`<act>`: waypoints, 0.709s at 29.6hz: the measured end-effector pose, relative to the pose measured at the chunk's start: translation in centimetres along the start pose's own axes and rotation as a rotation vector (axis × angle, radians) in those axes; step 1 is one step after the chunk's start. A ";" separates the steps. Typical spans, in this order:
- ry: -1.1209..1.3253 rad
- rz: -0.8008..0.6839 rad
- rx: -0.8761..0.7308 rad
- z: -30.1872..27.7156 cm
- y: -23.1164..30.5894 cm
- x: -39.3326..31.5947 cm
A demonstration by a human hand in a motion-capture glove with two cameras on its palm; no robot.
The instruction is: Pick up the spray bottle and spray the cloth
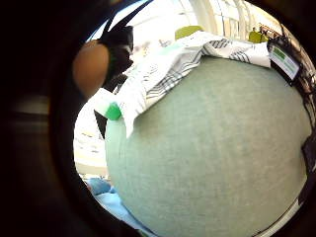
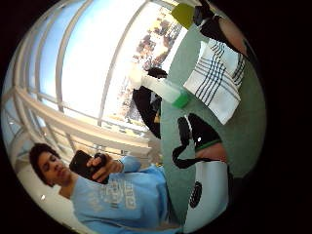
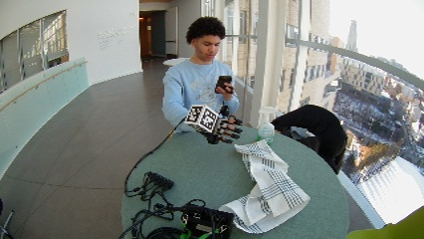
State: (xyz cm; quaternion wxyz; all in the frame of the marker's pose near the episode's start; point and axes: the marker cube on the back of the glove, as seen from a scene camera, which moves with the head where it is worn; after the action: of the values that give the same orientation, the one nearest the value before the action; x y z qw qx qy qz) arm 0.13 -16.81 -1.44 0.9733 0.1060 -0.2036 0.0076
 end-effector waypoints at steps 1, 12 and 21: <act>0.012 0.007 0.005 -0.6 0.3 0.4; 0.031 0.032 0.027 -2.4 1.7 1.7; 0.029 0.026 0.020 -1.9 1.8 1.7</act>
State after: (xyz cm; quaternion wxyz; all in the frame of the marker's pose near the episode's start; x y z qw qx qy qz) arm 2.33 -14.71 -2.09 0.9749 0.1129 -0.1906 0.0237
